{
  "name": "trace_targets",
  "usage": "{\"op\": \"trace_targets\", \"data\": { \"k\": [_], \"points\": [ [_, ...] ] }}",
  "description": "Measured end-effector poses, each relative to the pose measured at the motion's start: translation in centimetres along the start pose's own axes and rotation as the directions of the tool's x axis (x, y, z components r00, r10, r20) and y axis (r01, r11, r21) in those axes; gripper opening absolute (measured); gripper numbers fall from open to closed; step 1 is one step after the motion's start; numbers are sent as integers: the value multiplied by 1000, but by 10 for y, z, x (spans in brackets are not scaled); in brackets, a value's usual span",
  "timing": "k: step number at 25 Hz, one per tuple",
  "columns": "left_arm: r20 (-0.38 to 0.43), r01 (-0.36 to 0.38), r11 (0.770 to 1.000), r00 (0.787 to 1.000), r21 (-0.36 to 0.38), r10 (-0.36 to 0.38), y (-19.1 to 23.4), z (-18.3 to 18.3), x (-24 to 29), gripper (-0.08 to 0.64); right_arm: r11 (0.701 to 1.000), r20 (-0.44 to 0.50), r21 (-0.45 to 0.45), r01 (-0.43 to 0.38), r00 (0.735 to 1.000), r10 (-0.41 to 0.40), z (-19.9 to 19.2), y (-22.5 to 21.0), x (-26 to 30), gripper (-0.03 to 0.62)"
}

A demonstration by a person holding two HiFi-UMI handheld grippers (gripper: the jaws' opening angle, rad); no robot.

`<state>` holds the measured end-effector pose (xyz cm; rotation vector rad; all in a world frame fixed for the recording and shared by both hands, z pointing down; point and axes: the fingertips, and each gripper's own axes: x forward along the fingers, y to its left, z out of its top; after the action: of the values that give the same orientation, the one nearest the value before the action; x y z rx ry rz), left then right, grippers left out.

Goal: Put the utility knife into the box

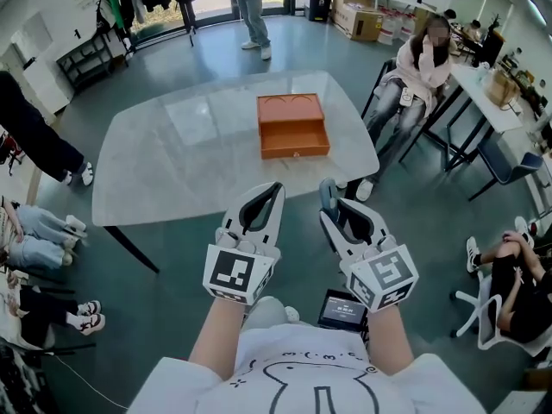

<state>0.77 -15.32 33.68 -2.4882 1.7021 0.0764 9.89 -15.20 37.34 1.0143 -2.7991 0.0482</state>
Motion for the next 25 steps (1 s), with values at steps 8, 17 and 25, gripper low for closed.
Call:
{"op": "trace_targets", "data": {
  "k": [8,17,25],
  "points": [
    [-24,-35,999,999,7,35,9,-2,27,15,1000,12,14,-13,1000,13,8,-34,14,130],
    [-37,-34,999,999,7,34,42,-16,71,15,1000,3,14,-13,1000,13,11,-66,58,130],
    [-60,-59,998,997,-11,58,83,-32,133,15,999,-28,1,-33,999,33,19,-117,116,130]
  ]
}}
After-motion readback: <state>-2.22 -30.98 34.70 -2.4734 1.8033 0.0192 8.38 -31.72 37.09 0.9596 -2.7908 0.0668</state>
